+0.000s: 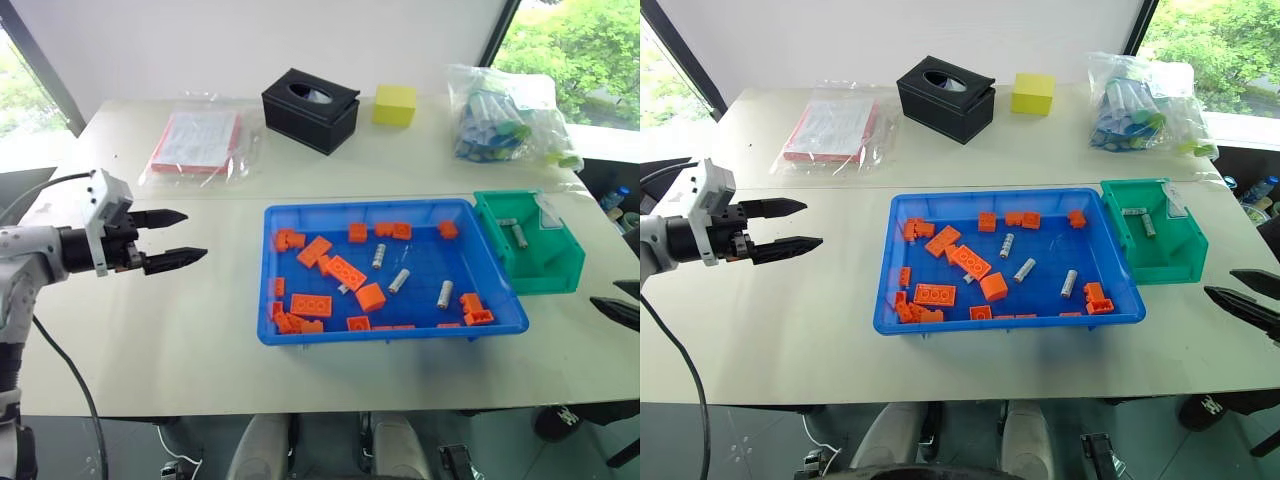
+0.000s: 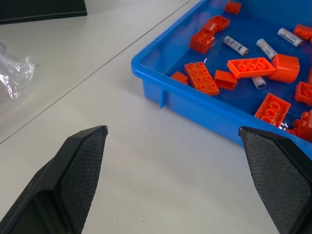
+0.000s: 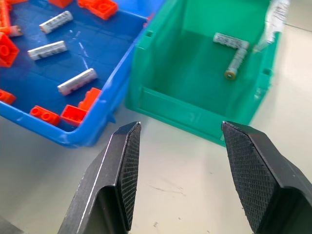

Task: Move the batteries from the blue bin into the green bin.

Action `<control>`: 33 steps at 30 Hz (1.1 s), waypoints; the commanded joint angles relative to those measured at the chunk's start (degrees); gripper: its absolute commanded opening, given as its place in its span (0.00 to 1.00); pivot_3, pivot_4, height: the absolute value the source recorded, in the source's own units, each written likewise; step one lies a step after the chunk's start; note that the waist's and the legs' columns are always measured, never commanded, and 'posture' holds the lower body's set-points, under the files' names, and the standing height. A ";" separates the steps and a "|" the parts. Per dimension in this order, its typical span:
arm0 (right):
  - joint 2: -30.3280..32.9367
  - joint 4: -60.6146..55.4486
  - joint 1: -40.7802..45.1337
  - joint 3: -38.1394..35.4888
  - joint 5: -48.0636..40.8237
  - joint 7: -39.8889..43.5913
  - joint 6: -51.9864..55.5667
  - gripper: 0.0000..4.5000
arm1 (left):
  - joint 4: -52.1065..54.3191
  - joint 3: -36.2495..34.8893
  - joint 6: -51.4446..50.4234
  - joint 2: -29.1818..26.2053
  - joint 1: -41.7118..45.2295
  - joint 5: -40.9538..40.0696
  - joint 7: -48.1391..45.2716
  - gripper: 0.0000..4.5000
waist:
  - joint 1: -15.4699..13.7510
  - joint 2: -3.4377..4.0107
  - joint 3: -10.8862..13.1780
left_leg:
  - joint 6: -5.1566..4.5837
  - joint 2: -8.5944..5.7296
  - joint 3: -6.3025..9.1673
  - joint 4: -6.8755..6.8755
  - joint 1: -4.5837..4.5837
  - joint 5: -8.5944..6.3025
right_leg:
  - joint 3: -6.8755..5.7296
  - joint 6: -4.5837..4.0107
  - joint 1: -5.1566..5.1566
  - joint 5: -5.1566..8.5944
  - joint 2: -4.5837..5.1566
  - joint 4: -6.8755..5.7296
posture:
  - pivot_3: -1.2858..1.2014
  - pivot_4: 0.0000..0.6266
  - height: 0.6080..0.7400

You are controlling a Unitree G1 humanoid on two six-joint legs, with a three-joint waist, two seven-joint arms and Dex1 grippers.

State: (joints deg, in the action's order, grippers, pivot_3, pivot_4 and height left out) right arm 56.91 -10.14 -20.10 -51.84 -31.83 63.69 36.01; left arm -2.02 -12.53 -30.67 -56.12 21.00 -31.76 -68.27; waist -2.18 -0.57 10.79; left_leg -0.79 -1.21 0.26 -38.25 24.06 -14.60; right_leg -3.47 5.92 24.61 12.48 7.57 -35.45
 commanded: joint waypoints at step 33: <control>4.86 -12.16 28.68 22.06 -7.71 -14.29 14.98 0.99 | 9.49 -0.21 -4.65 -1.88 2.04 -5.14 -3.87 1.00 | 0.38 0.02 0.03 | 0.02 0.03 -0.04 -0.10 -0.10 0.01 | 0.03 -0.10 -0.03 -0.06 0.00 -0.10 | 0.52 0.24 0.64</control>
State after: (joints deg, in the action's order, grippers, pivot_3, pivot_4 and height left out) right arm 62.21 -18.36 4.85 -32.89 -36.49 53.11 47.59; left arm 5.36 -12.01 -34.86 -56.97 21.55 -35.56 -71.20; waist -1.80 -0.55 10.82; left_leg -0.76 -1.16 0.22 -38.35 23.98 -14.57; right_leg -3.44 5.79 24.61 12.40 7.57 -35.55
